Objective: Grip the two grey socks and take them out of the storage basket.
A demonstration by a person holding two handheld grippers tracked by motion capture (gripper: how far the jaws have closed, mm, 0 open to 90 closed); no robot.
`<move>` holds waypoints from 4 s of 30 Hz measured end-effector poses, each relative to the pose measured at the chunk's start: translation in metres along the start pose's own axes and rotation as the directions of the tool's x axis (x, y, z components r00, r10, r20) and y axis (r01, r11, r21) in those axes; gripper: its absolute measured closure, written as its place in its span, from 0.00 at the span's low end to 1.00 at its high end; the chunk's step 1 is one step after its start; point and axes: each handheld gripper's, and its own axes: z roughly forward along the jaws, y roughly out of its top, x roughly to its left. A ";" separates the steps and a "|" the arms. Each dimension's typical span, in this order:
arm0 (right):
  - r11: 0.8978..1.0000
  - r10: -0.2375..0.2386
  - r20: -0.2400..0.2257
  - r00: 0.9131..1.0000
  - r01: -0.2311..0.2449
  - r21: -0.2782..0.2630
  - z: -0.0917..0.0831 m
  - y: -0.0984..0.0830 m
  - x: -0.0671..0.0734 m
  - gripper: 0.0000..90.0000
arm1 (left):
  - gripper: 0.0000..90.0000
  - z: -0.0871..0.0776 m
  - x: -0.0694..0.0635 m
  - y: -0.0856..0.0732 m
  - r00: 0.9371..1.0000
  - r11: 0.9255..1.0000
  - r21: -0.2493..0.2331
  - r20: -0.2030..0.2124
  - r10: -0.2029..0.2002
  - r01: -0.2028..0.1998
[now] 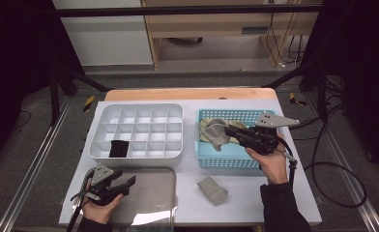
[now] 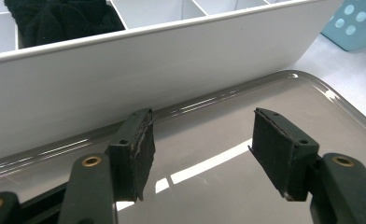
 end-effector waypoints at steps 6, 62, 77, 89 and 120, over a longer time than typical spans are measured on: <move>1.000 0.004 -0.005 1.000 -0.004 -0.029 -0.013 -0.010 0.008 0.95 | 0.43 0.000 -0.001 0.000 1.000 1.000 -0.003 0.004 0.000 0.000; 0.978 0.134 0.203 0.970 -0.162 0.128 -0.093 -0.145 0.011 0.95 | 0.43 -0.004 -0.010 0.003 1.000 0.999 -0.020 0.014 0.026 -0.025; 0.951 0.167 0.317 0.934 -0.237 0.199 -0.089 -0.165 -0.002 0.90 | 0.44 -0.003 -0.012 0.004 0.999 1.000 -0.012 0.027 0.026 -0.026; 0.943 0.143 0.379 0.914 -0.242 0.228 -0.094 -0.167 -0.005 0.94 | 0.44 -0.006 -0.013 0.005 0.999 0.999 -0.020 0.024 0.031 -0.030; 0.973 0.042 0.183 0.982 -0.082 0.216 -0.044 -0.123 0.058 0.55 | 0.42 -0.011 -0.018 0.010 0.999 0.998 -0.042 0.025 0.046 -0.045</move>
